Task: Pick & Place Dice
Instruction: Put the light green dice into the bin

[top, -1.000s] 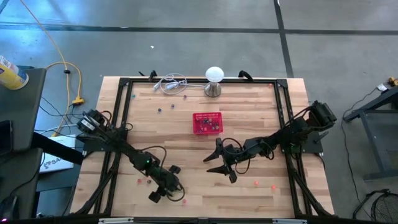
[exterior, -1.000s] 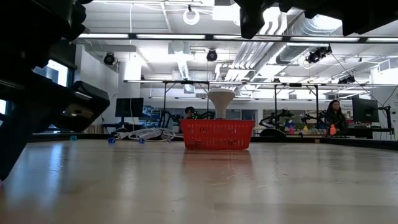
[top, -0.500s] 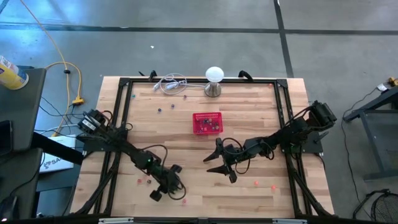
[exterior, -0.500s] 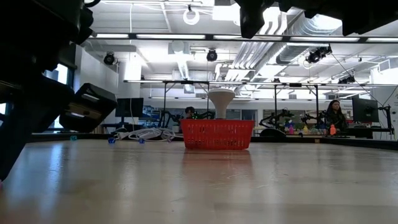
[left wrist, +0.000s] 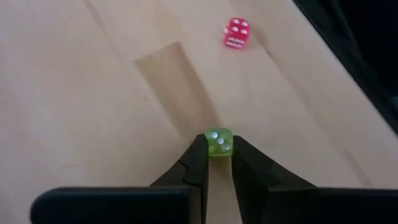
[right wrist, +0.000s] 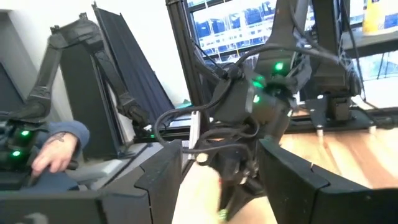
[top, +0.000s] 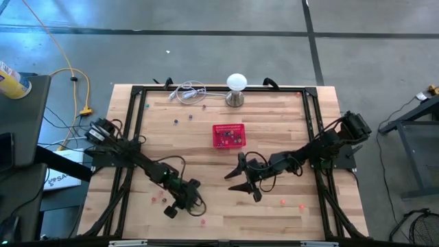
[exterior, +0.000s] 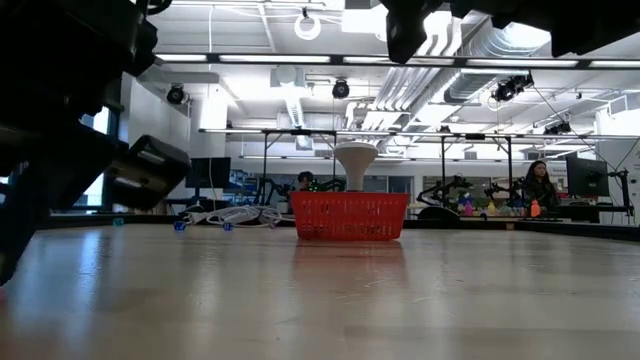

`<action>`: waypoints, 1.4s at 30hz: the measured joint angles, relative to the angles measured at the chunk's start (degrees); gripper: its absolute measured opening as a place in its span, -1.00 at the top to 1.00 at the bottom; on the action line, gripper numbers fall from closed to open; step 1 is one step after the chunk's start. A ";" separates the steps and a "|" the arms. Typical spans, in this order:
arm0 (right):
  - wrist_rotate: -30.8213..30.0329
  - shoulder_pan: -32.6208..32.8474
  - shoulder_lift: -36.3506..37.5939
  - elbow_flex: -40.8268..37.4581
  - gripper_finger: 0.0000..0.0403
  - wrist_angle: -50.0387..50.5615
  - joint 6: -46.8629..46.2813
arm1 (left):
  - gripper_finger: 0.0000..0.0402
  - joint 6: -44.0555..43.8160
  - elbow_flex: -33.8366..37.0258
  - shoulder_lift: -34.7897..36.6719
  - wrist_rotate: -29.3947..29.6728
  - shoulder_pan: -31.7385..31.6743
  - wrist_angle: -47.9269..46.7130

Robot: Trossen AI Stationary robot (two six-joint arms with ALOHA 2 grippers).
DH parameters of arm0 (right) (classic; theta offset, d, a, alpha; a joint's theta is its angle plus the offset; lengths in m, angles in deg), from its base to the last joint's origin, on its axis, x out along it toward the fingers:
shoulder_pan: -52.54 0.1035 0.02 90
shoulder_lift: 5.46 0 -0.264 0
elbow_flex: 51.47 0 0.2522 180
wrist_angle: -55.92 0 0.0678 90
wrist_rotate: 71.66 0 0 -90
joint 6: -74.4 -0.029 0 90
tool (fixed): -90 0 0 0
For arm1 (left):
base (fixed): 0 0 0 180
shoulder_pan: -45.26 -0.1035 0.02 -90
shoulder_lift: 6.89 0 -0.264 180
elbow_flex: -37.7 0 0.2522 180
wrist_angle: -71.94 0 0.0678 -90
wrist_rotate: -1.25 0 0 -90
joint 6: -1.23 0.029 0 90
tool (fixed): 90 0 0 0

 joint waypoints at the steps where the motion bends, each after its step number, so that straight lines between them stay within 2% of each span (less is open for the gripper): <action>1: 0.22 0.38 0.00 0.00 0.03 -0.02 -0.21 | 0.81 0.53 0.00 0.90 1.35 0.16 -0.77; 7: 2.57 4.75 0.00 0.00 0.03 -2.30 4.44 | 0.81 6.75 0.00 9.50 14.72 -0.72 -3.39; 10: -0.34 8.17 0.00 0.00 0.03 -4.28 11.38 | 0.77 9.78 -0.07 14.28 22.85 -4.05 -2.77; 12: -2.83 10.39 0.00 0.02 0.03 -5.78 16.38 | 0.74 11.27 -0.07 16.70 25.80 -7.46 -1.07; 17: -9.52 14.05 0.00 0.74 0.03 -6.48 23.22 | 0.71 11.20 -0.13 17.31 22.17 -18.85 5.08; 20: -12.03 14.76 0.00 0.90 0.03 -6.44 24.25 | 0.71 8.99 -0.15 14.46 19.41 -25.32 8.56; 25: -14.20 14.76 0.00 1.01 0.03 -5.65 24.25 | 0.70 3.01 -0.13 9.54 18.95 -32.12 14.08; 28: -14.74 14.74 0.00 1.00 0.03 -4.97 24.27 | 0.70 0.96 -0.11 7.24 18.92 -34.01 15.43; 34: -15.32 14.39 0.00 1.01 0.03 -4.39 24.18 | 0.69 4.17 -0.13 5.63 19.25 -33.71 17.40; 38: -15.53 13.83 0.00 1.01 0.03 -4.05 22.81 | 0.63 2.52 -0.13 5.63 25.42 -32.62 17.68; 42: -15.55 12.66 0.00 1.01 0.03 -3.47 20.97 | 0.52 1.66 -0.13 5.63 26.59 -32.15 17.46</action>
